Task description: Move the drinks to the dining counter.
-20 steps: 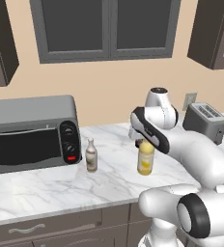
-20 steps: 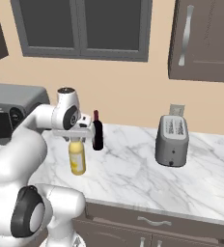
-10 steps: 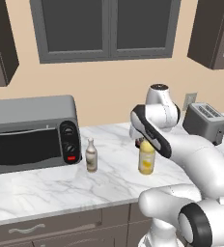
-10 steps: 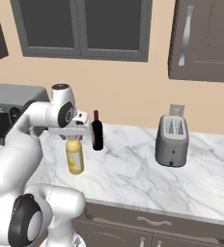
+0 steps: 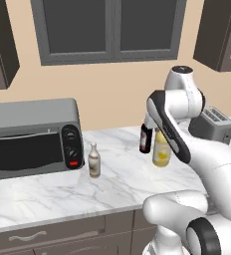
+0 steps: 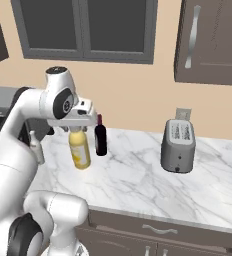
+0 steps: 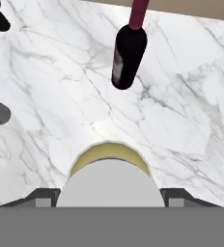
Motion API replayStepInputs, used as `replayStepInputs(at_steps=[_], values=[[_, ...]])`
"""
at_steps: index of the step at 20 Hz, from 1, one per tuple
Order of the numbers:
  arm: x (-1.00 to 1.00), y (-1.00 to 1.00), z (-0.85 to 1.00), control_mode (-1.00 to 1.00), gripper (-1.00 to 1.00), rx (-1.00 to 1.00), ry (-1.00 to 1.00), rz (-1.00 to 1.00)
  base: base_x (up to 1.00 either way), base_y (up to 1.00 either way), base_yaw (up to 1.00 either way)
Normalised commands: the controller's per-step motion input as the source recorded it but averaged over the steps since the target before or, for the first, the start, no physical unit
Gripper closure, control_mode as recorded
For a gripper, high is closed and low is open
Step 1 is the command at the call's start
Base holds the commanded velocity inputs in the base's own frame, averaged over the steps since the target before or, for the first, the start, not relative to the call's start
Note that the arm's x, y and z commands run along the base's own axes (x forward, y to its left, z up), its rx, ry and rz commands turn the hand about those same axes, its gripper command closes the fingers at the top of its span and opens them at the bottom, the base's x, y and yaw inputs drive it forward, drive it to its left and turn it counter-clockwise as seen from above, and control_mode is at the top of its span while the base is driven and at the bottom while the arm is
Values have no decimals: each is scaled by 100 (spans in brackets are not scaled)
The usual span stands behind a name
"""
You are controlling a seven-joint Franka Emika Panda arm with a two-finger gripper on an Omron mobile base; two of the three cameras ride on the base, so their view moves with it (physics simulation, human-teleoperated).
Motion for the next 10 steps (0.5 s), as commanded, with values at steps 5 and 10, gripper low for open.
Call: replayStepInputs(at_steps=[5,10], values=[[-20,-19,100,-100,100,0,13,0,0,0,0],[-18,0,71,-100,100,0,4,0,0,0,0]])
